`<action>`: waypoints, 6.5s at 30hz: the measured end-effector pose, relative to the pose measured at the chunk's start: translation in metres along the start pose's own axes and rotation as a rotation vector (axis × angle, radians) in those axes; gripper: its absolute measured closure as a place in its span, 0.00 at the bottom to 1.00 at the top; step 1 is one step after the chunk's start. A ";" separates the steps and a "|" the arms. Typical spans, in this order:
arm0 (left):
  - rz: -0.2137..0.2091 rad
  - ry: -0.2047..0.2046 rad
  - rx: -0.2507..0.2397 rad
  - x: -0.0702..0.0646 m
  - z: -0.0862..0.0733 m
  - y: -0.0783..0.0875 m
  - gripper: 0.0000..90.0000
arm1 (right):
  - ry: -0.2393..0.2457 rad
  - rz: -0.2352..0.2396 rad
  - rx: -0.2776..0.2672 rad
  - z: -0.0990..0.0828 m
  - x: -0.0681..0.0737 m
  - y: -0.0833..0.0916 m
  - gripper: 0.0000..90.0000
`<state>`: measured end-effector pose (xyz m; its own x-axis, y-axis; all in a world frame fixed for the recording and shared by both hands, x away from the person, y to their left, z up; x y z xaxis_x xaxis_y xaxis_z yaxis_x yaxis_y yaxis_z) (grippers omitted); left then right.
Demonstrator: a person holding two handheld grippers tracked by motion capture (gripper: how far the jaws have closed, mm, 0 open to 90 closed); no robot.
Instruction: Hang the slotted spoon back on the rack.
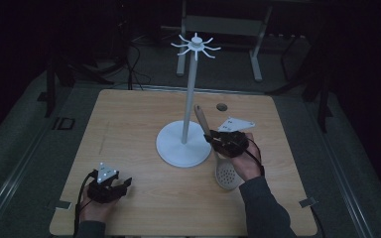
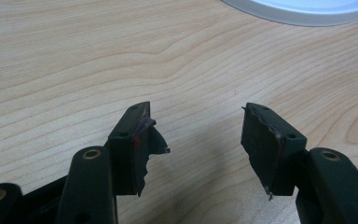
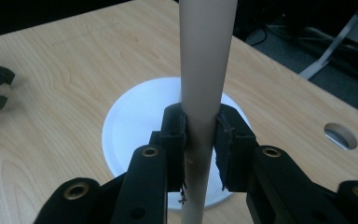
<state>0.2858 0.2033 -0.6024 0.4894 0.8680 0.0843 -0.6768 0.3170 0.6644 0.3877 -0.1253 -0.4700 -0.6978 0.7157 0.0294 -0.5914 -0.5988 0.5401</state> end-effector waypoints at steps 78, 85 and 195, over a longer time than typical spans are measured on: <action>0.002 0.002 -0.004 0.001 0.000 0.000 0.48 | -0.037 0.019 -0.208 0.069 -0.002 0.028 0.83; 0.002 0.001 -0.003 0.000 0.000 0.000 0.48 | -0.047 0.016 -0.221 0.077 -0.004 0.033 0.83; 0.000 -0.001 -0.002 0.001 0.000 0.001 0.48 | -0.148 -0.058 -0.195 0.122 -0.020 0.023 0.23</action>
<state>0.2857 0.2039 -0.6018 0.4897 0.8677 0.0851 -0.6781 0.3176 0.6628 0.4372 -0.1093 -0.3558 -0.6020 0.7872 0.1338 -0.7054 -0.6028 0.3729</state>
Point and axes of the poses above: each handheld gripper's, and its own axes: y roughly backward along the jaws, z roughly out of its top, x roughly to its left, the point moved 6 cm from there along -y, roughly forward along the jaws, and after that the axes turned 9 degrees about -y, right-handed, at the moved point
